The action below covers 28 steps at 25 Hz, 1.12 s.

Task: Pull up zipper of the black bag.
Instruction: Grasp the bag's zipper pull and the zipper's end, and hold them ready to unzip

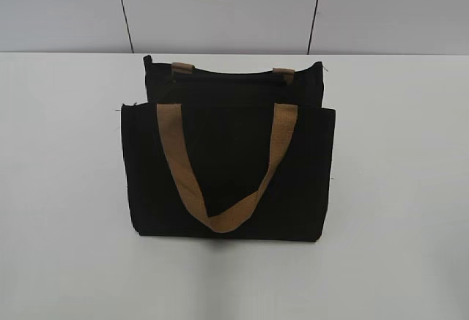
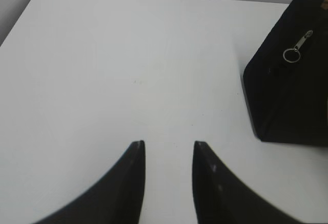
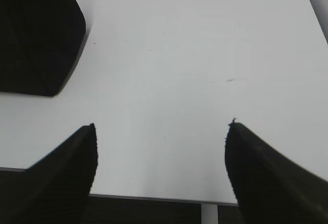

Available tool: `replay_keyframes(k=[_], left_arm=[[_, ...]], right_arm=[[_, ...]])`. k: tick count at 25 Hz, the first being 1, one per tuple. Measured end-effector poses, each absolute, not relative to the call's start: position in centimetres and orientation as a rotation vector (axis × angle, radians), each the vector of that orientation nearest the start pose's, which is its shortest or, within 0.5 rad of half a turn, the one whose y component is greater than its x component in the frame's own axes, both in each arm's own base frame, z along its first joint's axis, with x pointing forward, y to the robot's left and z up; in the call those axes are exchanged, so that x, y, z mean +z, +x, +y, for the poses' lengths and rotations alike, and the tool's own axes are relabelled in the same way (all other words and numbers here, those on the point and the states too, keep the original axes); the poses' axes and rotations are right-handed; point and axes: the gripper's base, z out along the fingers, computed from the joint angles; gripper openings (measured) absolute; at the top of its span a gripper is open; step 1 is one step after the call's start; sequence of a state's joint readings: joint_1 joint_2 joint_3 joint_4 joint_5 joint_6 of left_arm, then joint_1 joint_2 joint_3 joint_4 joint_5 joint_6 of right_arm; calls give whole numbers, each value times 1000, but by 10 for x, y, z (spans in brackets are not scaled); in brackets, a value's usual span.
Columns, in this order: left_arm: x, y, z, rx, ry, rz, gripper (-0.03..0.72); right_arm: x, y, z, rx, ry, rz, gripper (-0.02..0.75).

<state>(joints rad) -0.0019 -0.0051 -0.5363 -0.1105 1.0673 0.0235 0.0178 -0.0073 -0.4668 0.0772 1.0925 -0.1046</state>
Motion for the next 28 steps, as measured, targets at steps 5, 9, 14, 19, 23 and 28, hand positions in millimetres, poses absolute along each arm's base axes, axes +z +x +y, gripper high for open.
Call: replay_keyframes(k=[5,9,14,19,23,28], left_arm=[[287,-11,-9,-117,34,2006,238],[287,-11,-9,-117,34,2006,238],[287,-11,-9,-117,34,2006,238],[287,-11,-9,-117,34,2006,238],[287,-11,-9,-117,34,2006,238],[287,-11,-9,-117,34,2006,238]], right_arm=[[266,-4,6,41,-132,2095,587],[266,-4,6,41,-132,2095,587],[266,-4,6,41,-132,2095,587],[266,-4,6,42,-131,2095,587],[266,-4,6,42,-131,2095,587],[266,-4,6,42,-131,2095,587]])
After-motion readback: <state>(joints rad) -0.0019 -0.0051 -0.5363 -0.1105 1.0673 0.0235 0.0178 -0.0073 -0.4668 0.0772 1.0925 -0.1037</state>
